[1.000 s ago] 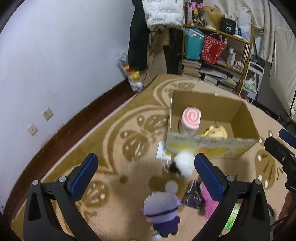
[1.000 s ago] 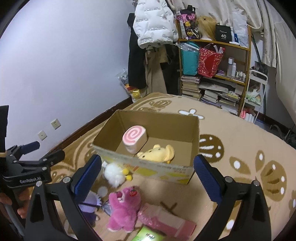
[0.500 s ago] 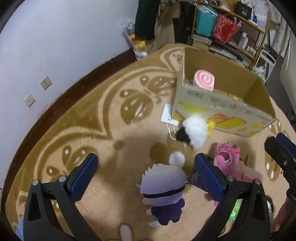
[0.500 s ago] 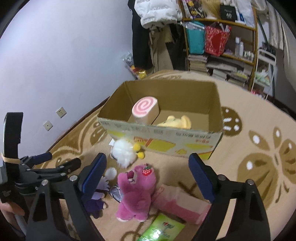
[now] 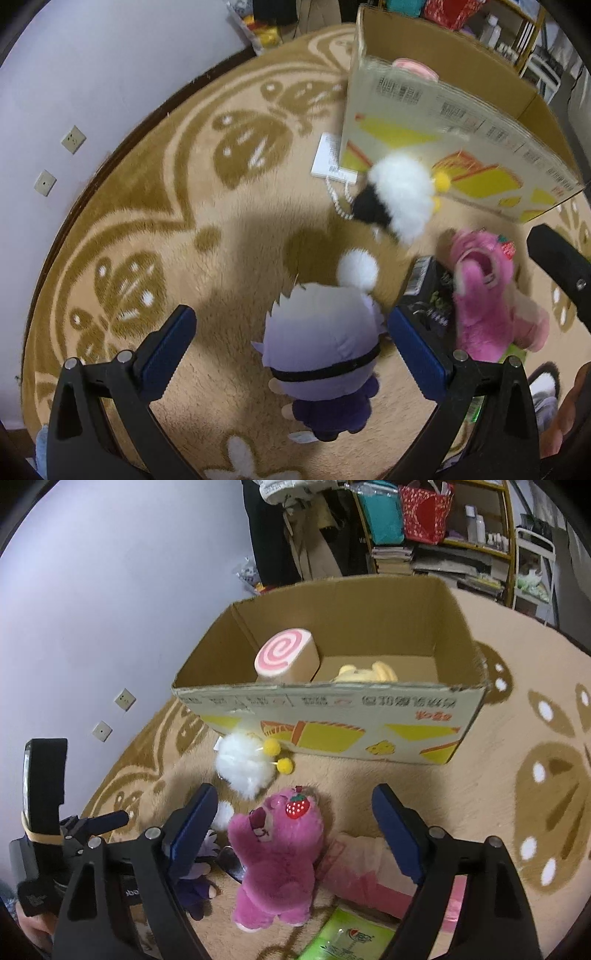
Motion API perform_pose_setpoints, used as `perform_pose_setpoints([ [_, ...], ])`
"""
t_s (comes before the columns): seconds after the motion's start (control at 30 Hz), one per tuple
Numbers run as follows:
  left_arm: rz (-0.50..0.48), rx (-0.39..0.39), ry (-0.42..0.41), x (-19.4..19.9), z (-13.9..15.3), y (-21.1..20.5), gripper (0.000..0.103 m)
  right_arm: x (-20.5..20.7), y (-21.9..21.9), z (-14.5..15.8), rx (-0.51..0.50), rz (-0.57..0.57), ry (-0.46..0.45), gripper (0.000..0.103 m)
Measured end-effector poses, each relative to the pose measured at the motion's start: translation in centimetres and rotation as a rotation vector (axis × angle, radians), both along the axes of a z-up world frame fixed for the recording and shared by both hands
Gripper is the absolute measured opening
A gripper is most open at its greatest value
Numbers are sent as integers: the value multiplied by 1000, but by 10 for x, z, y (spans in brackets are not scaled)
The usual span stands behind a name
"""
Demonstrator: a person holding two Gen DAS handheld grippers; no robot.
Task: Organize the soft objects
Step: 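Grasp the white-haired purple doll with the left tool while the right tool grasps the pink bear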
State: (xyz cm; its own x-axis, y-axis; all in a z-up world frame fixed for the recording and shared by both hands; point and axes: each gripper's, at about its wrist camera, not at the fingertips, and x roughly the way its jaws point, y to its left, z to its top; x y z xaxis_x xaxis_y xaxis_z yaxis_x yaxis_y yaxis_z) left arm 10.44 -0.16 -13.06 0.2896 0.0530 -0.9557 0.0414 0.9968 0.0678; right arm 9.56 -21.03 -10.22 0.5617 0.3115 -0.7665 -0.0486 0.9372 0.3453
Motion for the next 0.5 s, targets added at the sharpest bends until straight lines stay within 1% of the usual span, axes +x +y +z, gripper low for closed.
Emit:
perform_pose_setpoints([
  [0.13, -5, -13, 77, 4, -17, 0, 103, 4, 6, -10, -7, 17, 26, 89],
  [0.2, -10, -6, 96, 5, -23, -2, 103, 5, 9, -15, -10, 25, 42, 89],
  [0.27, -19, -6, 123, 6, -31, -5, 102, 6, 11, -18, -13, 34, 55, 86],
  [0.3, -20, -4, 130, 6, -33, -5, 102, 7, 12, -21, -16, 41, 64, 82],
  [0.37, -21, 5, 146, 6, -37, -6, 100, 9, 15, -27, -25, 53, 85, 82],
  [0.43, -22, 4, 159, 6, -40, -6, 92, 9, 17, -32, -29, 60, 102, 82],
  [0.5, -23, 4, 165, 6, -42, -6, 91, 9, 20, -36, -20, 68, 120, 82],
])
